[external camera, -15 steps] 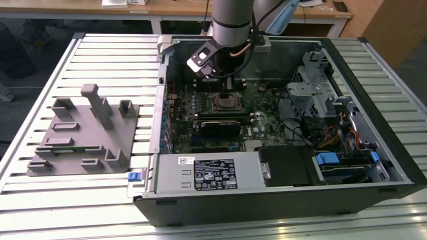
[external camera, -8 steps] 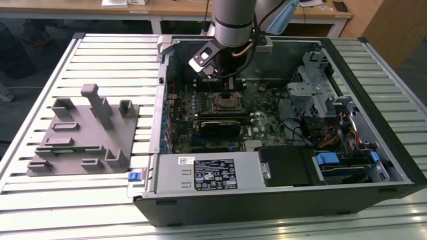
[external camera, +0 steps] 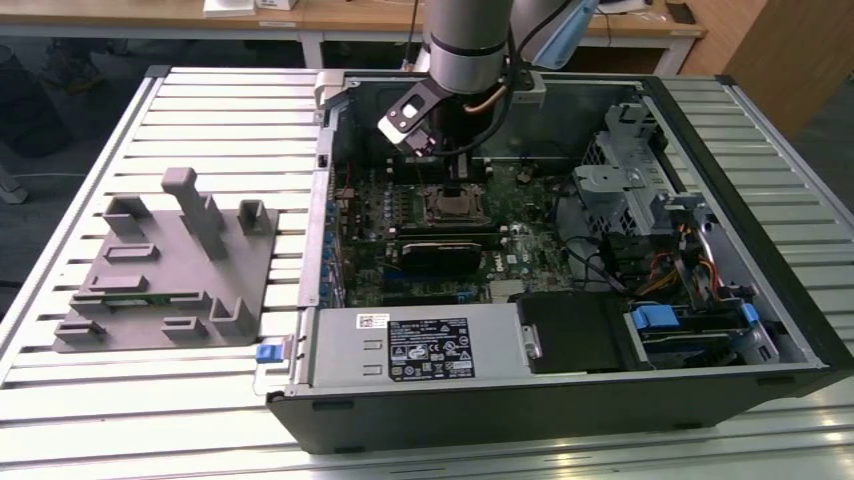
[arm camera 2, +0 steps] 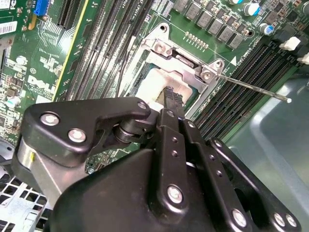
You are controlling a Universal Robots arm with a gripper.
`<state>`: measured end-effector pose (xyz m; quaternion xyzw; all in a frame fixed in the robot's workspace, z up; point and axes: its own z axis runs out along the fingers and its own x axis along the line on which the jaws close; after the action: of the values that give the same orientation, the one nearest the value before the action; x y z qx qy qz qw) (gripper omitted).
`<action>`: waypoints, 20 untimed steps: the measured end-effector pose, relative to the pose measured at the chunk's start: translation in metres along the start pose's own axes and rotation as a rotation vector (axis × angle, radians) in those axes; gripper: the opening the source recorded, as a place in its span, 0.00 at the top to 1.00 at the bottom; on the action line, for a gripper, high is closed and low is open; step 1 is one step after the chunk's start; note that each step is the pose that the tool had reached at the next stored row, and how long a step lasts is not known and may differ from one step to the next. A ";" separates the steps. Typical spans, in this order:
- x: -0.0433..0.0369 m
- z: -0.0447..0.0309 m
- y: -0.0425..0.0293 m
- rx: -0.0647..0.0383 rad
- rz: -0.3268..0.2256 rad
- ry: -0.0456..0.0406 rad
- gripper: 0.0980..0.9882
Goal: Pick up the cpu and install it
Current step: 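Install the first cpu locking lever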
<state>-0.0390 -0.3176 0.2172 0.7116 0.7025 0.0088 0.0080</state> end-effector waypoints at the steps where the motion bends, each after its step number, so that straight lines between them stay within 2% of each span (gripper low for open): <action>1: 0.0000 -0.0002 0.0000 0.000 0.000 0.0002 0.99; 20: 0.0000 -0.0056 0.0001 0.000 0.000 0.0002 0.99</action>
<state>-0.0390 -0.3177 0.2228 0.7117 0.7024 0.0089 0.0080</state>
